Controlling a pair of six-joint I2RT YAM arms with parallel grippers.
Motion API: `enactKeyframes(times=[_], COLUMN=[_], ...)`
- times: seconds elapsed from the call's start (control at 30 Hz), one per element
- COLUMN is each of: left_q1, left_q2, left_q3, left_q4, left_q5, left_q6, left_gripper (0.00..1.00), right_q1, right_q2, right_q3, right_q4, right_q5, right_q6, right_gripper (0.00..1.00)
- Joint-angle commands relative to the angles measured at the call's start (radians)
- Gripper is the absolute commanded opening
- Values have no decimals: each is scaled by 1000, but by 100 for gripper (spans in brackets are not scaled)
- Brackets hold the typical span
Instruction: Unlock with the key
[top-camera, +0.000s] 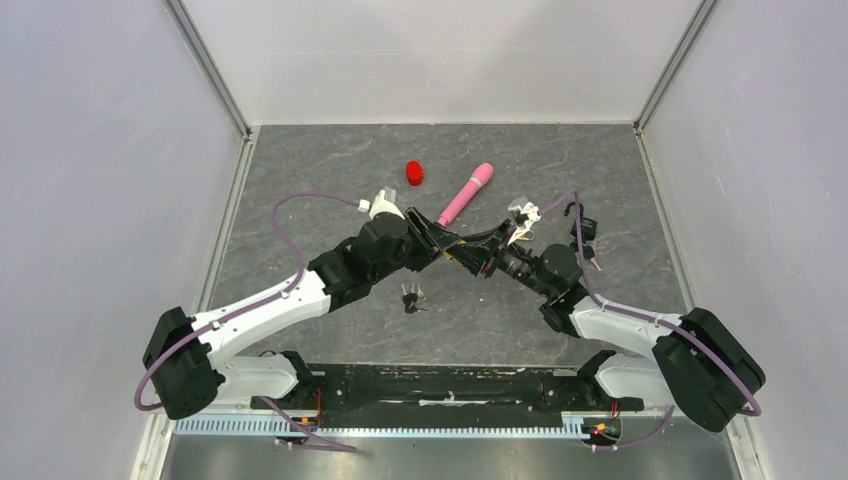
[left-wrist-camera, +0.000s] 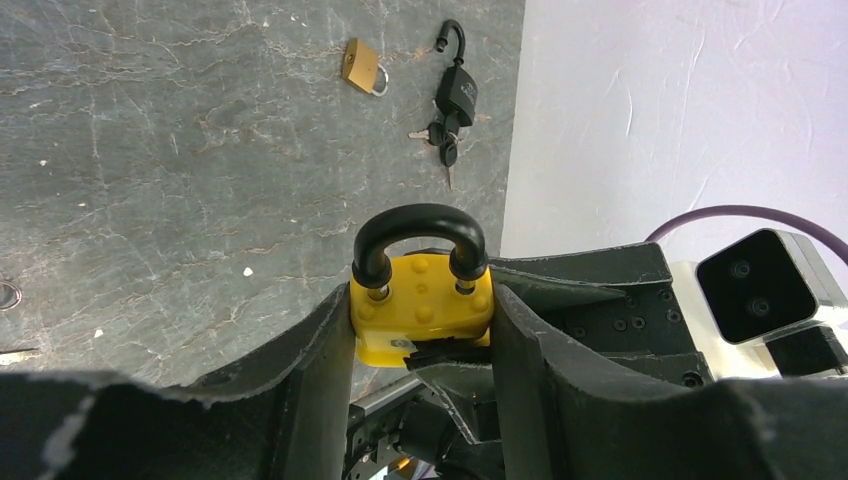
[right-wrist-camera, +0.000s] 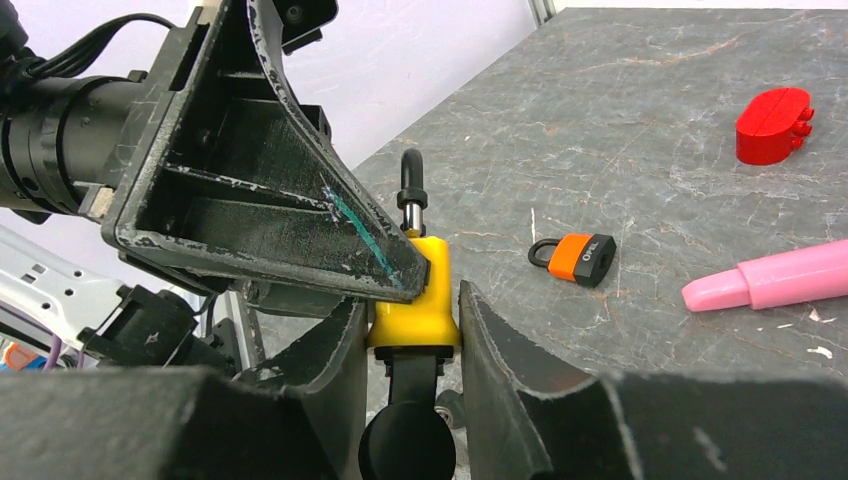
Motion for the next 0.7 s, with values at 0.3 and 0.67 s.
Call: enactKeyframes(times=[0.3, 0.67], left_q1=[78, 84], left_q2=[-181, -98], left_q3=[-24, 41], left_q4=[38, -45], left_q5=[-11, 104], left_q6=[104, 150], left_gripper=[76, 73], right_q1=[-21, -56], right_q2=[-66, -63], right_q3=[-18, -33], right_q4=[58, 151], right_q5=[-35, -101], right_q6=[63, 173], right_gripper=[0, 0])
